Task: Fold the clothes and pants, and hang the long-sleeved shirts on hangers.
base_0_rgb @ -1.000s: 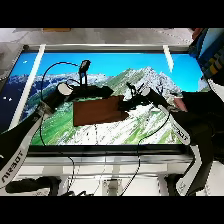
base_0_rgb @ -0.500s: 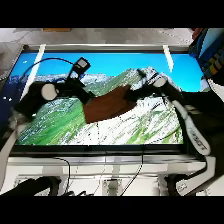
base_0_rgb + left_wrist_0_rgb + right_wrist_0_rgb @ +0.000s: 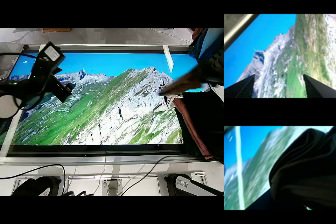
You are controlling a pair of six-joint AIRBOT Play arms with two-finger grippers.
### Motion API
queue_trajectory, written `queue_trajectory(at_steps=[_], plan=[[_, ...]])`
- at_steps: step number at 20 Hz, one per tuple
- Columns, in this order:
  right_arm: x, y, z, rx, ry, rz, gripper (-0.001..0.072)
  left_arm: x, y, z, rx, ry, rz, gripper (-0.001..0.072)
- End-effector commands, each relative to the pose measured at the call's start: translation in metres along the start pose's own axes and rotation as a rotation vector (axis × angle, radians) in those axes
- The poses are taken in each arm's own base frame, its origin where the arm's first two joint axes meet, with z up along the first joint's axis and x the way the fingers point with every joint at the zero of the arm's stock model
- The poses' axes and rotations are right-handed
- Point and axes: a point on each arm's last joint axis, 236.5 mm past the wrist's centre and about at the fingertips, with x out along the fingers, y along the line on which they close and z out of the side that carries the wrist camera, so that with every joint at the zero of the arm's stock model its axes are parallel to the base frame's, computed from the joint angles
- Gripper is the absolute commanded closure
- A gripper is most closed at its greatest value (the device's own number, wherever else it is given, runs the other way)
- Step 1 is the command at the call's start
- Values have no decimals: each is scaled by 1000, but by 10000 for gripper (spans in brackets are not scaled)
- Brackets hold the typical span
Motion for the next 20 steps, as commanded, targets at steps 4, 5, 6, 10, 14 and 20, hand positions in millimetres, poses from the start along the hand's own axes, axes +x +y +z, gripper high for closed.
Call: queue_trajectory(at_steps=[4, 5, 6, 10, 14, 20], plan=[[-138, -190, -35, 393, 39, -601, 699, -10, 5, 4, 7, -17, 21, 11], [-158, -209, -56, 448, 97, -707, 699, -10, 5, 4, 7, -17, 21, 11], [-170, -220, -69, 478, 136, -762, 699, -10, 5, 4, 7, -17, 21, 11], [-171, -229, -93, 527, 210, -778, 243, -10, 4, 5, 8, -18, 19, 11], [-162, -225, -93, 477, 233, -748, 27, -10, 4, 5, 8, -18, 19, 11], [-115, -171, -94, 284, 322, -630, 697, -10, 4, 5, 8, -18, 19, 11]])
